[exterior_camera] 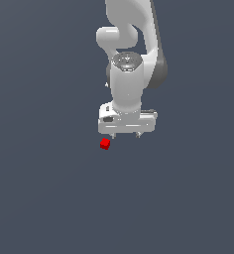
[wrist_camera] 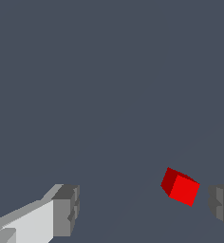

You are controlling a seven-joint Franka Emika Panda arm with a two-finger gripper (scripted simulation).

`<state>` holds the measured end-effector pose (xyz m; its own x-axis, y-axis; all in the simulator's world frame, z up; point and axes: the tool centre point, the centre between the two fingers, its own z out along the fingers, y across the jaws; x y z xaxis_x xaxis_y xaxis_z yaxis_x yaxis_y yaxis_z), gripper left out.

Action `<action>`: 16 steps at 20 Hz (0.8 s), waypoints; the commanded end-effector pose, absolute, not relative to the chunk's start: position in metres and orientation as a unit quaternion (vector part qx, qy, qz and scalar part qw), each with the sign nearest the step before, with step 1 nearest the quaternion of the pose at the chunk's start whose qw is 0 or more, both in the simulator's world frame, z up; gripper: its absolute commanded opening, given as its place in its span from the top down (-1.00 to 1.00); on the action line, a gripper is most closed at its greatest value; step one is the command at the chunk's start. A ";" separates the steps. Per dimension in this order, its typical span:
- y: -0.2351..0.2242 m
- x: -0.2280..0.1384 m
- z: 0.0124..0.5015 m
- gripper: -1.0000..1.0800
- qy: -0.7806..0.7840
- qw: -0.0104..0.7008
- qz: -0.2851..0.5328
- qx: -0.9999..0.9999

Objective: Pick up the red cube and move it to a goal position.

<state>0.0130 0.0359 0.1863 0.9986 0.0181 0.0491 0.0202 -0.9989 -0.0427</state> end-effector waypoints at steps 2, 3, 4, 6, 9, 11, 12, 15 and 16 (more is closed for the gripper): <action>0.036 0.013 0.186 -0.92 -0.009 0.022 -0.024 -0.999; 0.035 0.013 0.185 -0.92 -0.008 0.021 -0.024 -0.999; 0.034 0.012 0.183 -0.92 -0.006 0.021 -0.024 -0.999; 0.030 0.011 0.178 -0.92 0.000 0.020 -0.023 -1.000; 0.022 0.007 0.164 -0.92 0.016 0.018 -0.021 -0.999; 0.014 0.004 0.152 -0.92 0.030 0.017 -0.019 -0.999; 0.010 0.001 0.145 -0.92 0.039 0.016 -0.018 -0.999; -0.006 -0.007 0.119 -0.92 0.069 0.012 -0.015 -0.997; -0.013 -0.011 0.109 -0.92 0.080 0.010 -0.013 -0.997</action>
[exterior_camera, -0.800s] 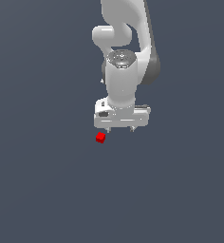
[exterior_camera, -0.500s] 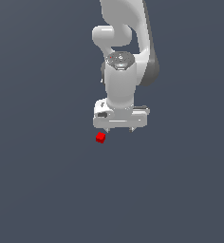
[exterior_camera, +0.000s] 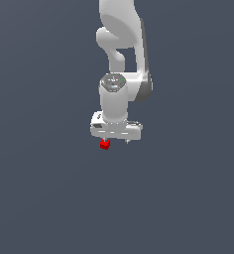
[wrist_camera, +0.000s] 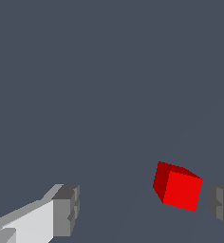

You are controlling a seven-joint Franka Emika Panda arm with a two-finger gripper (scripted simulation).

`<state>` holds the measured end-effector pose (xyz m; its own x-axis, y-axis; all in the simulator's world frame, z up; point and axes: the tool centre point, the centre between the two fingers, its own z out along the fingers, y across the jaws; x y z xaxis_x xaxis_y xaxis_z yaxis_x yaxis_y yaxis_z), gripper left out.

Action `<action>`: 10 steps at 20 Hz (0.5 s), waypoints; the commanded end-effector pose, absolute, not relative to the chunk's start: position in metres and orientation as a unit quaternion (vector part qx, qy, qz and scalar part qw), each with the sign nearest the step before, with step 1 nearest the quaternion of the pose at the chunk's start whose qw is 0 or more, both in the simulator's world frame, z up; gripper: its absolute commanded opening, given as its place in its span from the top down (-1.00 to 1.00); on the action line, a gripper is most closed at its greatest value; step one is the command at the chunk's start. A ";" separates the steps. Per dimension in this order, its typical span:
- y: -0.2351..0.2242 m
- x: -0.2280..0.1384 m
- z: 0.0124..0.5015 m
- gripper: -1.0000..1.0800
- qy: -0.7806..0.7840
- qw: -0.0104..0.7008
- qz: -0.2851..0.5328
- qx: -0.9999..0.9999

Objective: Pick up the red cube and move it to a goal position.

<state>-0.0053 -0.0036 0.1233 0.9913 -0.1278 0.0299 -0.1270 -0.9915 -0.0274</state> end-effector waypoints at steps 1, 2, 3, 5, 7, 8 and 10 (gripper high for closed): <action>-0.019 -0.015 0.099 -0.92 0.093 0.009 -0.012 -0.996; -0.025 -0.019 0.089 -0.92 0.104 0.008 -0.010 -0.994; -0.030 -0.023 0.079 -0.92 0.115 0.006 -0.009 -0.993; -0.040 -0.030 0.063 -0.92 0.134 0.004 -0.007 -0.991; -0.048 -0.036 0.049 -0.92 0.151 0.002 -0.005 -0.989; -0.051 -0.039 0.043 -0.92 0.157 0.001 -0.004 -0.988; -0.056 -0.043 0.033 -0.92 0.169 0.000 -0.002 -0.986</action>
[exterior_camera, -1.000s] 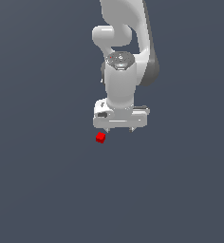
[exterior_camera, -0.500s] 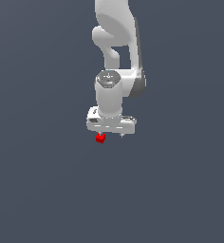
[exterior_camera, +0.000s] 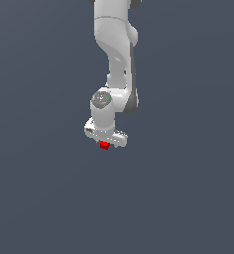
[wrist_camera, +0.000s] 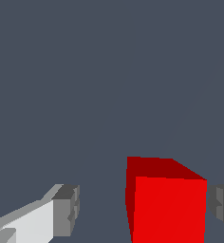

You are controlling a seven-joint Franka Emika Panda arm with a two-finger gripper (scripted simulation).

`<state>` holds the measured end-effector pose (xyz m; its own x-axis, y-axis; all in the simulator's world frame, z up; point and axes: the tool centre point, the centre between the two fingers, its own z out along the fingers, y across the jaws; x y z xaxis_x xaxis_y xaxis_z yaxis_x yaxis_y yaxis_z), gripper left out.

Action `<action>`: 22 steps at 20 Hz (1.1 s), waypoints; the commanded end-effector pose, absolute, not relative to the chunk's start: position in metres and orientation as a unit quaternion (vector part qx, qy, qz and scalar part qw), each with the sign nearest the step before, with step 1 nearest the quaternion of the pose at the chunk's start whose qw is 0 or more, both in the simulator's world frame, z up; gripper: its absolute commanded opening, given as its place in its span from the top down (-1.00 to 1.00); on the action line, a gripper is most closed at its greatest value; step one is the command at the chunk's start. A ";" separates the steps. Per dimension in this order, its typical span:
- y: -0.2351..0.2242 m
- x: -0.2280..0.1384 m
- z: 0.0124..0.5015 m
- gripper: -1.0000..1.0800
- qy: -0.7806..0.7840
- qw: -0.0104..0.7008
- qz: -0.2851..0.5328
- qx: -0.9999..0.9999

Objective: Pick up the red cube and move it to a goal position.

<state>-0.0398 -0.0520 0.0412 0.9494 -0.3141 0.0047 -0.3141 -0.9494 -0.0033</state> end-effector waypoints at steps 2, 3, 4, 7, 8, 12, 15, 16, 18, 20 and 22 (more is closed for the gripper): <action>-0.060 -0.047 0.026 -0.92 0.177 -0.001 -0.001 -0.984; -0.061 -0.048 0.024 -0.92 0.180 -0.001 -0.001 -0.984; -0.062 -0.049 0.022 -0.92 0.182 -0.001 0.000 -0.983; -0.063 -0.049 0.021 1.00 0.183 -0.001 0.000 -0.983; -0.063 -0.049 0.021 1.00 0.183 -0.001 0.000 -0.983; -0.063 -0.049 0.021 1.00 0.183 -0.001 0.000 -0.983; -0.063 -0.049 0.021 1.00 0.183 -0.001 0.000 -0.983; -0.063 -0.049 0.021 1.00 0.183 -0.001 0.000 -0.983; -0.062 -0.049 0.021 1.00 0.183 -0.001 0.000 -0.983; -0.059 -0.047 0.023 1.00 0.183 -0.001 0.000 -0.983; -0.054 -0.043 0.025 1.00 0.183 -0.001 0.000 -0.983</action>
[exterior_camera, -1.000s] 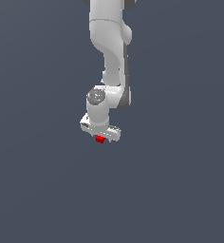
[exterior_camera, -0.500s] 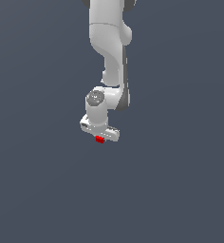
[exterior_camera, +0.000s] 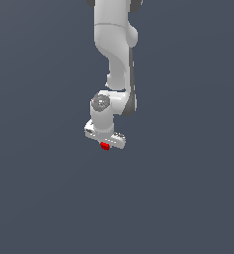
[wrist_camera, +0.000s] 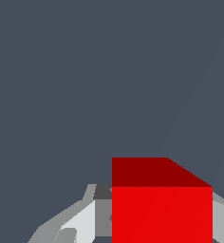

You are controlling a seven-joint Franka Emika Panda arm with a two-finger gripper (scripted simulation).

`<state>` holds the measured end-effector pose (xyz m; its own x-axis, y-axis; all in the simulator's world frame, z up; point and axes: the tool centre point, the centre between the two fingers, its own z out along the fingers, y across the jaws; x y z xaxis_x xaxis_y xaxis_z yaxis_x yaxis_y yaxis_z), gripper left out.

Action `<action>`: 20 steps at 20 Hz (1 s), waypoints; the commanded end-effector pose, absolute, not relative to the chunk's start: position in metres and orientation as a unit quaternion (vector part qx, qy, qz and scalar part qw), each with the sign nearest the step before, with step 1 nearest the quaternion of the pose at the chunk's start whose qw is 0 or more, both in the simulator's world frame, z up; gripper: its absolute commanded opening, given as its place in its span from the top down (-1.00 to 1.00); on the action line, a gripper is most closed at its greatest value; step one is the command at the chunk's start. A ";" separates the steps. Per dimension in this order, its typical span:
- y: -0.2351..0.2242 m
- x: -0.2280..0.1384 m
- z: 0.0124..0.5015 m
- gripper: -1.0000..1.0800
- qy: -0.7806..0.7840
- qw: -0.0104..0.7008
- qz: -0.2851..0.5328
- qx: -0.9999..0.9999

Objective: Pick up the red cube and move it to a goal position.

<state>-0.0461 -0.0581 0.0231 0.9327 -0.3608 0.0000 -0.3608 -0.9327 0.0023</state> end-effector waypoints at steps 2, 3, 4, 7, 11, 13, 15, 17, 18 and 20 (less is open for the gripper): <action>-0.047 -0.037 0.029 1.00 -0.183 0.001 0.000 0.983; -0.042 -0.034 0.032 1.00 -0.183 0.001 0.000 0.983; -0.037 -0.030 0.034 1.00 -0.183 0.001 0.000 0.983; -0.020 -0.017 0.043 1.00 -0.183 0.001 0.000 0.983; 0.006 0.004 0.057 1.00 -0.183 0.001 0.000 0.983; 0.016 0.013 0.062 1.00 -0.183 0.001 0.000 0.983; 0.025 0.020 0.067 1.00 -0.183 0.000 0.000 0.983; 0.031 0.026 0.070 1.00 -0.183 0.000 0.000 0.983; 0.034 0.029 0.071 1.00 -0.183 0.000 0.000 0.983; 0.038 0.032 0.073 1.00 -0.183 0.000 0.000 0.983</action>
<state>0.0288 0.0348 0.0714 0.9333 -0.3592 0.0002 -0.3592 -0.9333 0.0002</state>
